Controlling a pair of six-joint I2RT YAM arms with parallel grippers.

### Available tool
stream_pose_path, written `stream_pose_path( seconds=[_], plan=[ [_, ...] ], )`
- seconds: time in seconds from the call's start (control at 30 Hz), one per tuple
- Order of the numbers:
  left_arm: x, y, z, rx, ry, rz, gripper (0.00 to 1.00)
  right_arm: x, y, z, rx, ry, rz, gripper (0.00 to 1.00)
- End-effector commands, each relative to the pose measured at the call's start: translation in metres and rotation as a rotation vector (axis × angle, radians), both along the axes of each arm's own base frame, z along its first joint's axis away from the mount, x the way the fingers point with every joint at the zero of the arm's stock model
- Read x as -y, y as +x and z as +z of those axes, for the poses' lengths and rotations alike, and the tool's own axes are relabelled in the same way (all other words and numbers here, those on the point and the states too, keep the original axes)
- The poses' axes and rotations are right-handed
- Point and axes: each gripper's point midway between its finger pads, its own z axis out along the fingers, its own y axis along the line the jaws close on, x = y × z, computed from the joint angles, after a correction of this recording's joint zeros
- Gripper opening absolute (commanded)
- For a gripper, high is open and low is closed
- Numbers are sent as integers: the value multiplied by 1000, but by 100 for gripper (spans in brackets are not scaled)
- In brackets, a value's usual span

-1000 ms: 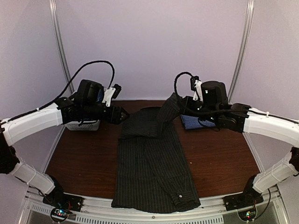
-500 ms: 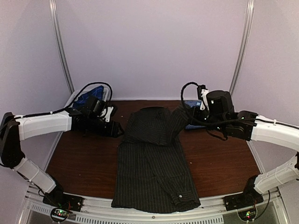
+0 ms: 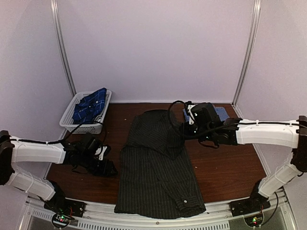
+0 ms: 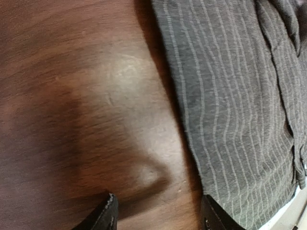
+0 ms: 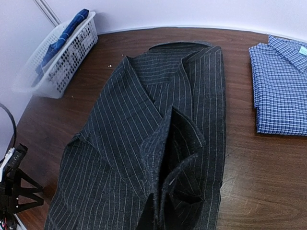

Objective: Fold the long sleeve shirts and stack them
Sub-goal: Place the sleeve at the center of the board, then move the 1/3-folded shirt to the center of the board.

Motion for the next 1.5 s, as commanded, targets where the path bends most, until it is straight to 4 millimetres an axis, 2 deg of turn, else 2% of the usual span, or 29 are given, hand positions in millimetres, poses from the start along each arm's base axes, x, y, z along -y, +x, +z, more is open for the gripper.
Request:
stream_pose_path(
  seconds=[0.0,0.2,0.37,0.47,0.6,0.73,0.87,0.97,1.13,1.3,1.47],
  plan=[
    [16,-1,12,19,-110,39,60,-28,9,-15,-13,-15,60,0],
    [19,-29,13,-20,-146,26,60,-61,24,-78,-116,-101,116,0],
    [22,-55,9,-57,-112,-5,58,-84,35,-113,-167,-137,136,0],
    [19,-64,0,-84,-87,-5,55,-89,41,-132,-193,-151,120,0],
    [26,-68,-8,-106,-81,-12,49,-91,49,-149,-215,-163,81,0],
    [38,-66,-7,-113,-95,-32,31,-91,54,-160,-224,-170,50,0],
    [51,-69,-5,-135,-143,-61,23,-85,64,-167,-229,-172,6,0],
    [51,-65,-8,-130,-116,-56,13,-80,74,-174,-239,-149,-28,0],
    [37,-49,-16,-118,-27,-25,0,-75,90,-179,-251,-125,-75,0],
    [17,-20,-14,-86,16,9,0,-73,104,-176,-261,-62,-120,0],
    [2,8,-7,-46,60,7,0,-77,107,-168,-266,6,-136,0]
  ],
)
